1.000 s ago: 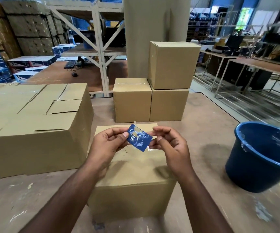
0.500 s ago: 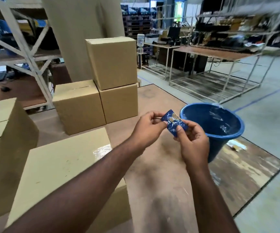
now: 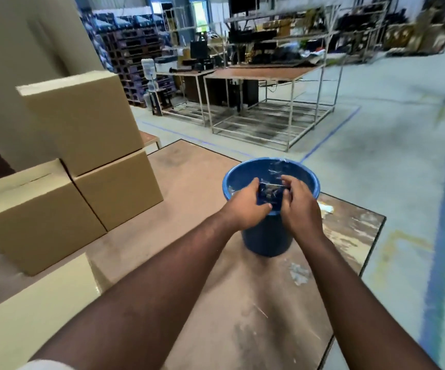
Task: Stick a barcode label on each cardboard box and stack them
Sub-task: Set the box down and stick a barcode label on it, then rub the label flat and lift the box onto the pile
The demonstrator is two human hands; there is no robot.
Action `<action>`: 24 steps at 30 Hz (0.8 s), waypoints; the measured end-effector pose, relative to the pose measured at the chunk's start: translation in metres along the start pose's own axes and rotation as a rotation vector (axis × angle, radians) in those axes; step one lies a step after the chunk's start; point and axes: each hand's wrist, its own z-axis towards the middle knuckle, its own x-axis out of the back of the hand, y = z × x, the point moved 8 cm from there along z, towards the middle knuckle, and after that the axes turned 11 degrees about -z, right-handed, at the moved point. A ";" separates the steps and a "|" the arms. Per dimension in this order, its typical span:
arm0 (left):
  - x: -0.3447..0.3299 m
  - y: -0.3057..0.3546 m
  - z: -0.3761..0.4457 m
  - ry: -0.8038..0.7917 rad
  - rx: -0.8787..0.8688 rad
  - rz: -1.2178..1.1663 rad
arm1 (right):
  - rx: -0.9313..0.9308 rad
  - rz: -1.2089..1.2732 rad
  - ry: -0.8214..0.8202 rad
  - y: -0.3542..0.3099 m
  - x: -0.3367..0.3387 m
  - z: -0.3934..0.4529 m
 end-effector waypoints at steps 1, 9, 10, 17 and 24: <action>-0.003 -0.002 0.001 -0.003 0.006 0.019 | 0.031 -0.046 -0.040 0.001 -0.006 0.002; 0.036 -0.003 -0.064 0.101 -0.085 -0.061 | 0.168 0.196 0.061 -0.057 0.014 -0.054; 0.048 -0.003 -0.079 0.124 -0.111 -0.057 | 0.168 0.281 0.066 -0.070 0.018 -0.069; 0.140 -0.038 -0.247 0.333 -0.121 0.084 | 0.207 0.694 -0.297 -0.189 -0.003 -0.179; 0.204 -0.171 -0.444 0.768 0.303 0.242 | 0.993 0.150 -0.886 -0.320 -0.031 -0.300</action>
